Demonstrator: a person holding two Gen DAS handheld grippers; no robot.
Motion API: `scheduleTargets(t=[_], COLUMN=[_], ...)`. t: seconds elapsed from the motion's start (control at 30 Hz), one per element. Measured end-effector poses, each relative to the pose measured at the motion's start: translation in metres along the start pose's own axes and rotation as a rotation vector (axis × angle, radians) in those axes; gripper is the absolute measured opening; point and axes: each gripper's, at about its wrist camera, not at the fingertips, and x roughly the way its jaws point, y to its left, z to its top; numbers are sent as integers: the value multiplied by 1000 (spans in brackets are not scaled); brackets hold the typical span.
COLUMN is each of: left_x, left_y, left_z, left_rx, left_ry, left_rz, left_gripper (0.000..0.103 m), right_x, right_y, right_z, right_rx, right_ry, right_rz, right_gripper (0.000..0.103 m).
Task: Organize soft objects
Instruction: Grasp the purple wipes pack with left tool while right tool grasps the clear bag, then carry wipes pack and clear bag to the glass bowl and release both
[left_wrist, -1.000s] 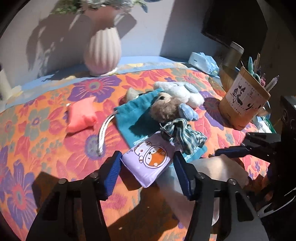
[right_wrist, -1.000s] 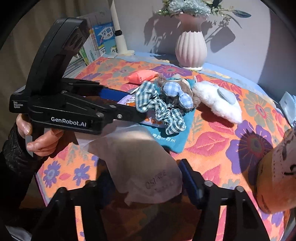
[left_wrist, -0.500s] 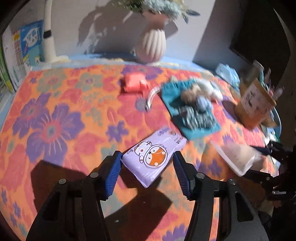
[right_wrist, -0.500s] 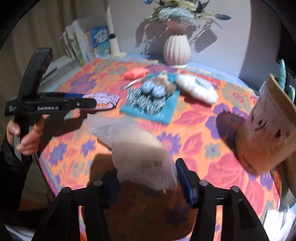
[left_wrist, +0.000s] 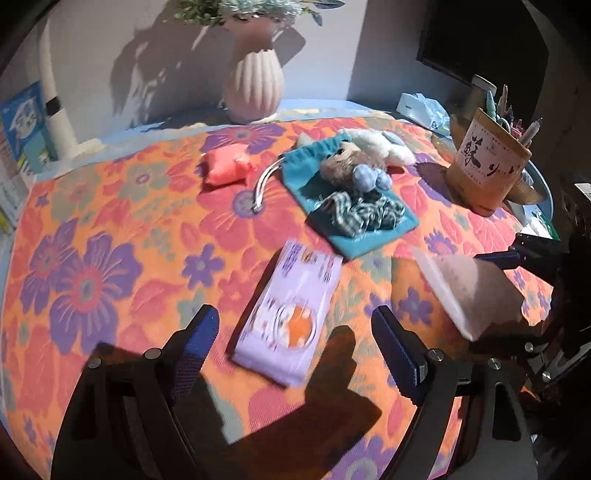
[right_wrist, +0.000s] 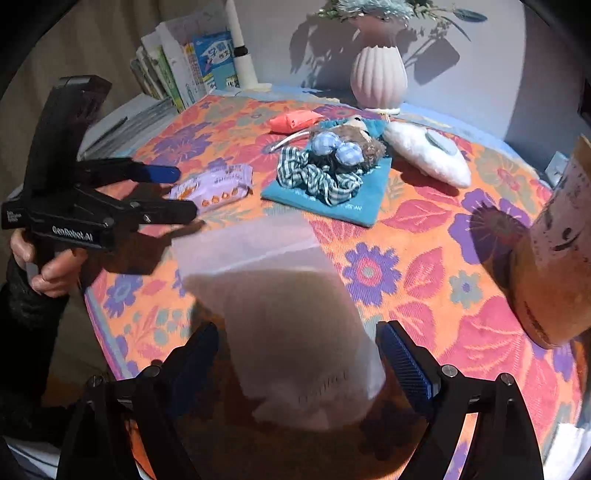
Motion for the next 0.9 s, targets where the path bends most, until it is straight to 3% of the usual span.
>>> scheduleTargets(t=[0.2, 0.27, 0.3, 0.33, 0.4, 0.43, 0.5, 0.67, 0.9], left_x=[15, 12, 11, 11, 9, 8, 4, -15, -42], left_y=[-1, -1, -1, -2, -3, -4, -7, -23, -64], left_z=[1, 0, -1, -2, -4, -5, -8, -11, -1], left_rx=[-4, -8, -10, -13, -15, -15, -17, -3, 67], left_ry=[20, 11, 7, 8, 2, -1, -16, -67, -145], left_rz=[-18, -15, -16, -20, -2, 1, -1, -43, -109], left_gripper=[80, 70, 57, 44, 36, 36, 36, 36, 36], right_x=[-1, -1, -2, -2, -3, -4, -7, -28, -84], right_y=[-10, -10, -10, -9, -5, -3, 3, 9, -7], right_z=[4, 4, 3, 3, 2, 2, 0, -8, -23], right_rx=[80, 86, 91, 94, 81, 72, 38, 20, 28], right_ry=[-25, -33, -39, -44, -50, -50, -67, -117, -184], right_rz=[92, 94, 92, 86, 77, 84, 96, 48, -84], right_gripper=[94, 94, 93, 90, 65, 53, 46, 45, 45])
